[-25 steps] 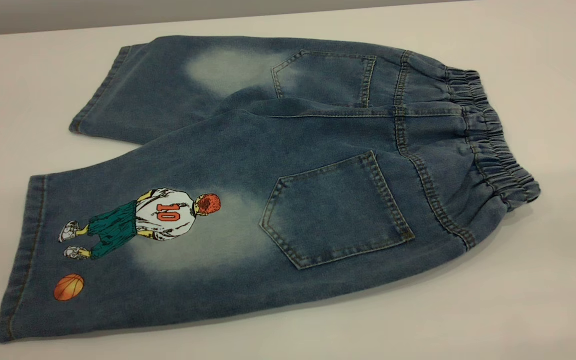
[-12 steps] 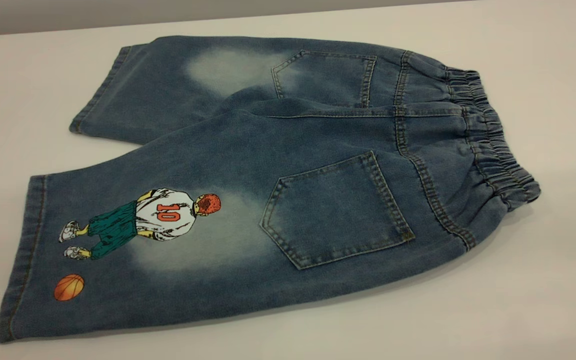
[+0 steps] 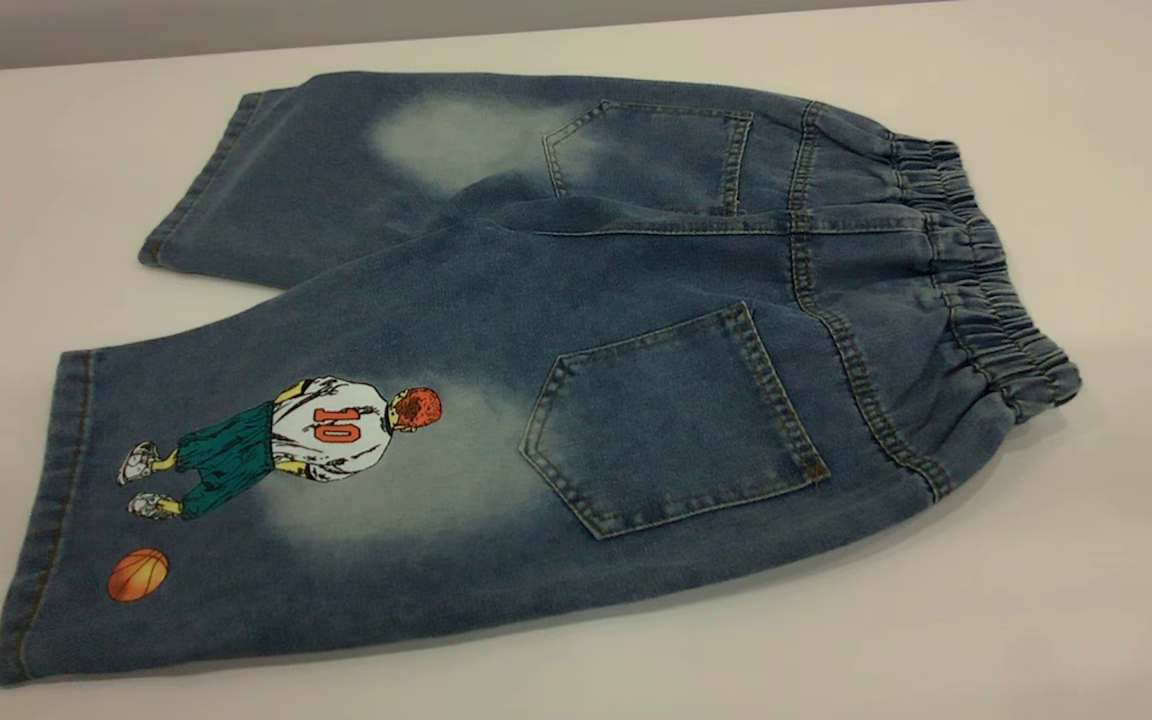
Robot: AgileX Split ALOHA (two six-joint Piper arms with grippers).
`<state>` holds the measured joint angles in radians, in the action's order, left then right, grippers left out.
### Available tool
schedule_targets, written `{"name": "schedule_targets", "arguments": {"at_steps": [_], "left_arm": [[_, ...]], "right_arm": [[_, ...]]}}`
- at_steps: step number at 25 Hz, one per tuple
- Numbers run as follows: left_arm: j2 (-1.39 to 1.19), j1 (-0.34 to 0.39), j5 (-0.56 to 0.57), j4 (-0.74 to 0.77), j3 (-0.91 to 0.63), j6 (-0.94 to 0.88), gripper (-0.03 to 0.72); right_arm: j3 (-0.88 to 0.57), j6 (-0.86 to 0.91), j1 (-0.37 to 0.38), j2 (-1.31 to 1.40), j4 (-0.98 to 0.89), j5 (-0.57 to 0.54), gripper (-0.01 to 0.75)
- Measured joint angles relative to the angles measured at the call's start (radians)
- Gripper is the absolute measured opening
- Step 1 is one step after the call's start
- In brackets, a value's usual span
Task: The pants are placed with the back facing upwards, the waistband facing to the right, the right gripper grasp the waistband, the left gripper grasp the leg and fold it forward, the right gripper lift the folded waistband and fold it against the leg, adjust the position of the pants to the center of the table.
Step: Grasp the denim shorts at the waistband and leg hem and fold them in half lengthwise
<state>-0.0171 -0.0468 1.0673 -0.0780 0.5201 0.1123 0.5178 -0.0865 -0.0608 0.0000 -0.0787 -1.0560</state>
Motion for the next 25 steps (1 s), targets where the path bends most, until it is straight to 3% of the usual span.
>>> {"name": "schedule_targets", "arguments": {"at_steps": [12,25], "left_arm": [[-0.368,-0.008,-0.036,0.026,0.237,-0.074,0.360],[-0.669,-0.009,-0.274,0.014,0.282,-0.068,0.360]], "right_arm": [[0.205,0.001,0.000,0.287,-0.148,0.135,0.386],[0.299,-0.186,0.000,0.688,-0.460,0.268,0.386]]}}
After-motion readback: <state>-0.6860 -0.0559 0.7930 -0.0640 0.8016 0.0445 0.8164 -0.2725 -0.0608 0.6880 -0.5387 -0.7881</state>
